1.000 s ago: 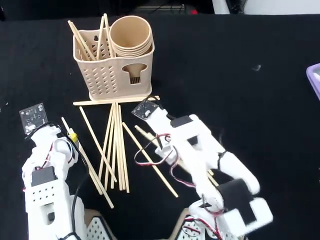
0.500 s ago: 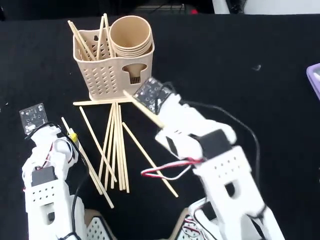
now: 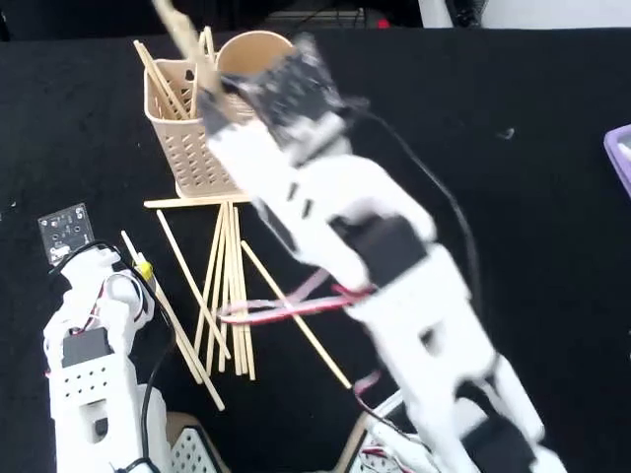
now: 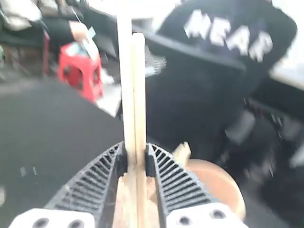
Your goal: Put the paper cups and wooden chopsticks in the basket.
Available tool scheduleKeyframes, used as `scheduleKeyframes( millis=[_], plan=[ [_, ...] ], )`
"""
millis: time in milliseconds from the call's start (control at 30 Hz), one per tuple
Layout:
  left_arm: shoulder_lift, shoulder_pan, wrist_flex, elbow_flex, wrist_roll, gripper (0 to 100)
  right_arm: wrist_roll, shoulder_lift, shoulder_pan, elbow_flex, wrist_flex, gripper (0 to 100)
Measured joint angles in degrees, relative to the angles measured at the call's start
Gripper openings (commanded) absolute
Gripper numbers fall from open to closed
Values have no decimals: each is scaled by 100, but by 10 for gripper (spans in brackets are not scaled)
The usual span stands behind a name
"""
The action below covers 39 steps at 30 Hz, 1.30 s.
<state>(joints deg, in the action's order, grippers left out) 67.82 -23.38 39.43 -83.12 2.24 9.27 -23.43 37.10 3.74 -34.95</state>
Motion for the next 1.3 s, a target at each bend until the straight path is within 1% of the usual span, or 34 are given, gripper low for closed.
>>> scheduleKeyframes(
  millis=[200,400,567,667,767,800,933,1100,1167,1233,1300],
  plan=[
    [0,0,0,0,0,202,0,1916,88,-1767,835,11],
    [0,0,0,0,0,202,0,3719,79,-3569,949,11],
    [0,0,0,0,0,202,-9,4941,79,-4879,862,11],
    [0,0,0,0,0,202,-9,5459,79,-5407,343,26],
    [0,0,0,0,0,202,-26,5679,79,-5934,-369,123],
    [0,0,0,0,0,202,-44,5732,79,-6119,-580,139],
    [0,0,0,0,0,202,-53,5864,44,-6752,-1327,116],
    [0,0,0,0,0,202,-62,5864,-123,-7569,-1864,114],
    [0,0,0,0,0,202,-62,5864,-176,-8062,-2224,114],
    [0,0,0,0,0,202,-62,5864,-185,-8695,-2804,114],
    [0,0,0,0,0,202,-62,5855,-193,-9407,-3684,114]
  ],
)
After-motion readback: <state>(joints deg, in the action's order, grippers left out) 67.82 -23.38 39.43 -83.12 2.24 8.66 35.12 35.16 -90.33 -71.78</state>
